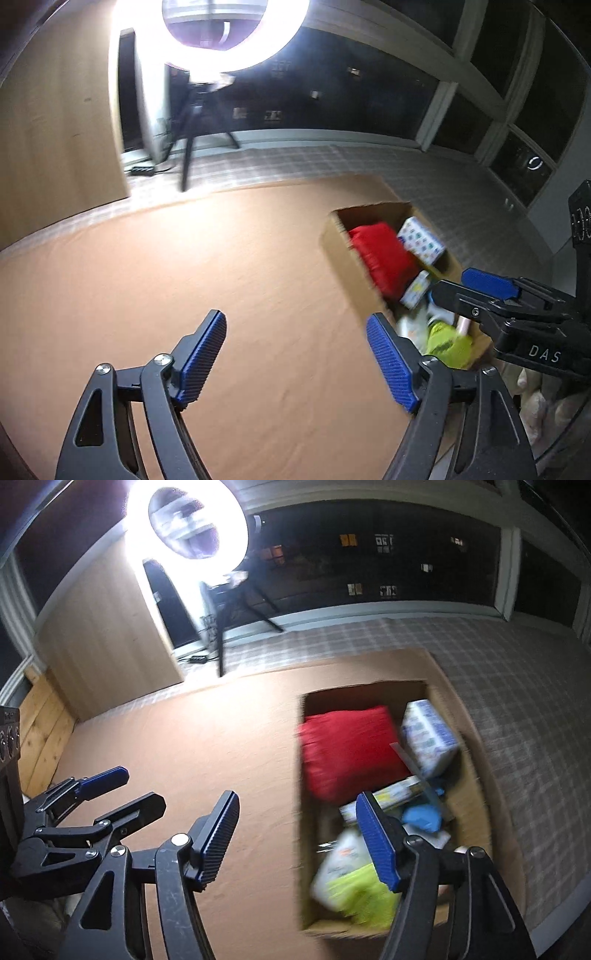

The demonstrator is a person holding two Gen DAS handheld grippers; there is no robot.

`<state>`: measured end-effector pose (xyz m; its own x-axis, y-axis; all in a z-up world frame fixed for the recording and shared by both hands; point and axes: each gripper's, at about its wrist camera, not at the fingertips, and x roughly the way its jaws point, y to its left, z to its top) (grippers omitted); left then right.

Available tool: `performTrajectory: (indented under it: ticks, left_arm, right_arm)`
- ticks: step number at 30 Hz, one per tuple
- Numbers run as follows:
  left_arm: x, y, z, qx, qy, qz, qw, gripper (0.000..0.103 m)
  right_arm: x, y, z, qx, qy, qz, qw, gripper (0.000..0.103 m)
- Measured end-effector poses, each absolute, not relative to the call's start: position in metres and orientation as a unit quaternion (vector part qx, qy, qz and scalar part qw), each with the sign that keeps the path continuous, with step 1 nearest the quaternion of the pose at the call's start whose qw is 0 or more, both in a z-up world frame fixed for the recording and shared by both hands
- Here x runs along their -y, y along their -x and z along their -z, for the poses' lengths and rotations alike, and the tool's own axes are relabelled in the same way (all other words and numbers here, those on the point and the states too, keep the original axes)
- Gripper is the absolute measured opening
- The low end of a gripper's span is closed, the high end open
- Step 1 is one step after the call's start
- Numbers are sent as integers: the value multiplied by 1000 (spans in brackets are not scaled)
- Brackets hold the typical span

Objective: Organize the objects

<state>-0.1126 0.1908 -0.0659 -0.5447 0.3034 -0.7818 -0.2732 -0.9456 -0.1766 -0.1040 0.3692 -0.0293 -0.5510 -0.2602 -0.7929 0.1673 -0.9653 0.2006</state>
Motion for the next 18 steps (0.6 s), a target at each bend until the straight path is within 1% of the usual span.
performTrajectory:
  ticks: [9,18]
  left_arm:
    - [-88,67,53,37,445,-888,111,88]
    - [-9,39,61,43,451,-889,63,90]
  right_arm:
    - [-287,71,23,29,-448,881,147,67]
    - [-231,51,34,32,-451,880,148,68]
